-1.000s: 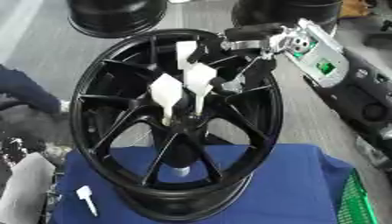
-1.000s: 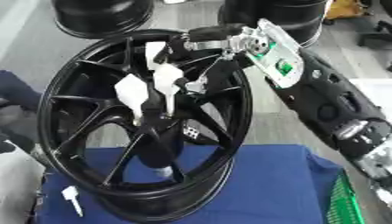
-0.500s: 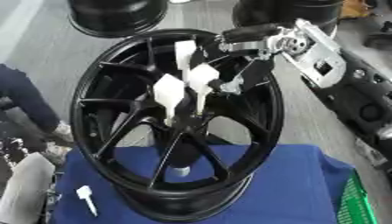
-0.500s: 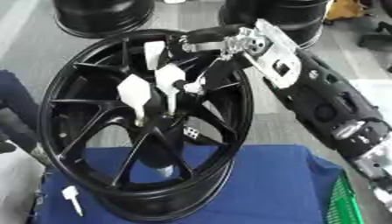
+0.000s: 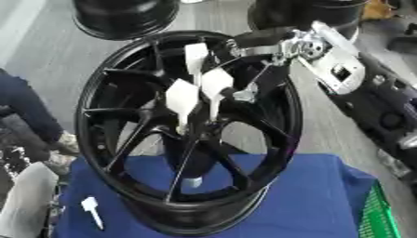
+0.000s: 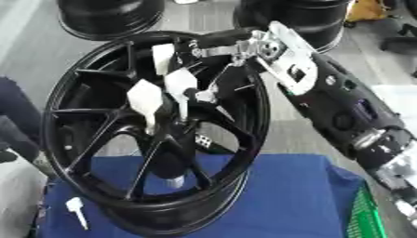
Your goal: Pull the pin out of the wheel hub.
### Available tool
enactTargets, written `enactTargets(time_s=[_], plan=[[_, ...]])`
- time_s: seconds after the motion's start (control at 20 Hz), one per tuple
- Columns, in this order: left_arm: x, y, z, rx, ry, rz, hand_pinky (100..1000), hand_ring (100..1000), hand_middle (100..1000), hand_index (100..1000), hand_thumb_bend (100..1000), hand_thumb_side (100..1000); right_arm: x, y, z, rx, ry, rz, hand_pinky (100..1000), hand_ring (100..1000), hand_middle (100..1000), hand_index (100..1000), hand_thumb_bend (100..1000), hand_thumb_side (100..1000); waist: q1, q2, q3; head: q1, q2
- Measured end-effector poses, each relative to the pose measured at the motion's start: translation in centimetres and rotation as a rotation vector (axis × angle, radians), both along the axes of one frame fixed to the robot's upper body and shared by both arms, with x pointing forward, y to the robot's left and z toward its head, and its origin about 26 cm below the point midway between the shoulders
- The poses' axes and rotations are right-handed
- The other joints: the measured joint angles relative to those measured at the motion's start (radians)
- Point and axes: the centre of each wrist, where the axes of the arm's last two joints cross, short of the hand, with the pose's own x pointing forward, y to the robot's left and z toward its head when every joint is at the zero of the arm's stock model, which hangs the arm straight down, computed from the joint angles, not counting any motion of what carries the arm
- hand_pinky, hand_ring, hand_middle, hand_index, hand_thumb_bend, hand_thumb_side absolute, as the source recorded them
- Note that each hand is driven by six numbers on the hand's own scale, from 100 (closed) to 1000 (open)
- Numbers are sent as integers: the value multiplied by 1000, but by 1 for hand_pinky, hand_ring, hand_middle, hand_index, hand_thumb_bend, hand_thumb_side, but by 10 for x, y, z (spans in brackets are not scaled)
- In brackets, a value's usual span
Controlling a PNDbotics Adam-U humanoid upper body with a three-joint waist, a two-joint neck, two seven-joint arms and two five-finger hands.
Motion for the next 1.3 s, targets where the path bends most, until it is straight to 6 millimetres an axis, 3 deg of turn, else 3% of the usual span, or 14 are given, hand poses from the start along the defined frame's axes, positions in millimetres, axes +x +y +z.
enactTargets(time_s=[0.25,0.55,1.1,1.3], plan=[[0,0,0,-3,-2,-2,730,581,571,656,389,741,1,1,-1,2,-1,0,841,787,528,569,100,254,0,0,4,0,0],[1,0,1,-4,-4,-4,730,581,571,656,390,741,4,-1,-3,24,8,-2,798,718,400,441,100,234,0,0,4,0,0],[1,0,1,-4,-3,-5,730,581,571,657,390,741,10,-7,-11,118,101,2,745,632,328,383,100,200,1,0,2,0,0],[1,0,1,-4,-3,-5,730,581,571,657,390,741,11,-10,-5,183,146,13,735,617,316,374,100,198,1,0,-2,0,0]])
